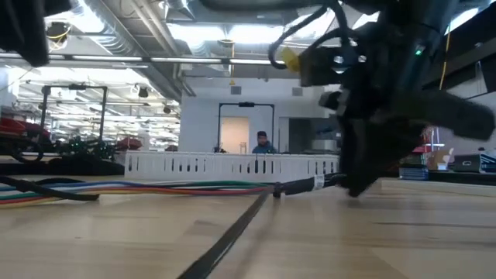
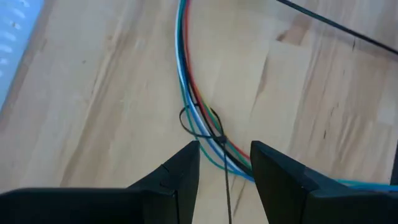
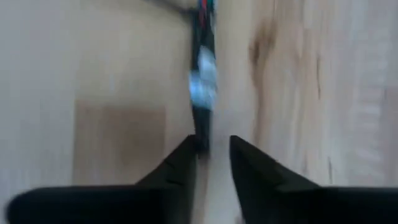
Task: Ziptie cables
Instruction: Wrap the cables together using a black ziptie
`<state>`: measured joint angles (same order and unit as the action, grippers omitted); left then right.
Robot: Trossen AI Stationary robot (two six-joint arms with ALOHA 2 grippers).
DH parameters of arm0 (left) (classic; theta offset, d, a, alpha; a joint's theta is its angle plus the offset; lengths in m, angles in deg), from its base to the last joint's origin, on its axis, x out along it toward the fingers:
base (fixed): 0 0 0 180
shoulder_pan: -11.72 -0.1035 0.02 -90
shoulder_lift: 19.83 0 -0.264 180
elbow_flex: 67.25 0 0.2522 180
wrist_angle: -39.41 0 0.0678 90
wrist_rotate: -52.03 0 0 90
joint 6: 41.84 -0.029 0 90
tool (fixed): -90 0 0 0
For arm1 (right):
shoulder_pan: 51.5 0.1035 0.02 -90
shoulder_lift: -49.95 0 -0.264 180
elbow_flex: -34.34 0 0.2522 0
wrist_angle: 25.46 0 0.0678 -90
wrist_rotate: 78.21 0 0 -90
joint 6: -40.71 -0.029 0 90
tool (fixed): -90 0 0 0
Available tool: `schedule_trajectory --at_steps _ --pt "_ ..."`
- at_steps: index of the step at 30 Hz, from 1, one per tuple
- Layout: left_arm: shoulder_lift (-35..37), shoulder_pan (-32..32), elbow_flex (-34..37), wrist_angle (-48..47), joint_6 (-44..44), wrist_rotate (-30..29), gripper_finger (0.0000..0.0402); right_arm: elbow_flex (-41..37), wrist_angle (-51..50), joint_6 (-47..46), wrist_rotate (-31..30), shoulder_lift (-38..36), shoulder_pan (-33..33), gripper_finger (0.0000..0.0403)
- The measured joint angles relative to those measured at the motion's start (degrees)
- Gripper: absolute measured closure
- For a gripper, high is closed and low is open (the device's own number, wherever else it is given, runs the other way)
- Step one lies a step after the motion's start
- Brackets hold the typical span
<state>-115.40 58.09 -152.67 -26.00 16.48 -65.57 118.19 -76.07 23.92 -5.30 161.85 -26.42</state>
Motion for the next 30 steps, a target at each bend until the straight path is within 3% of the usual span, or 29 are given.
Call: schedule_trajectory --at_steps 5,10,12,15,18,21,24,30 --pt "-0.02 0.84 0.00 1.71 0.10 2.00 0.0265 3.89 -10.04 0.79 1.31 -2.91 0.02 0.0240" --pt "-0.78 2.57 0.00 7.53 -0.02 6.19 0.0265 4.17 -9.17 5.55 1.58 -5.73 0.02 0.0206" --pt "-1.56 3.50 0.00 9.09 2.84 9.56 0.0265 3.78 -3.49 8.92 1.55 -5.91 0.02 0.0202" --pt "-3.11 5.54 0.00 10.96 8.48 12.61 0.0265 1.01 12.73 14.71 4.98 -5.22 0.00 0.0201" --pt "-4.55 8.27 0.00 11.49 15.39 12.64 0.0265 -2.26 32.36 20.41 8.16 -3.24 -0.53 0.0201" --pt "-6.21 11.22 0.00 11.21 23.28 8.01 0.0265 -3.26 46.03 23.13 9.90 -0.53 -1.98 0.0201" --pt "-8.92 13.41 0.00 9.18 29.78 5.76 0.0265 -3.30 52.85 23.28 10.72 1.75 -3.92 0.0200" --pt "-13.94 15.04 0.00 -1.13 37.28 4.56 0.0265 -3.37 55.36 23.05 12.20 3.51 -6.54 0.0200"
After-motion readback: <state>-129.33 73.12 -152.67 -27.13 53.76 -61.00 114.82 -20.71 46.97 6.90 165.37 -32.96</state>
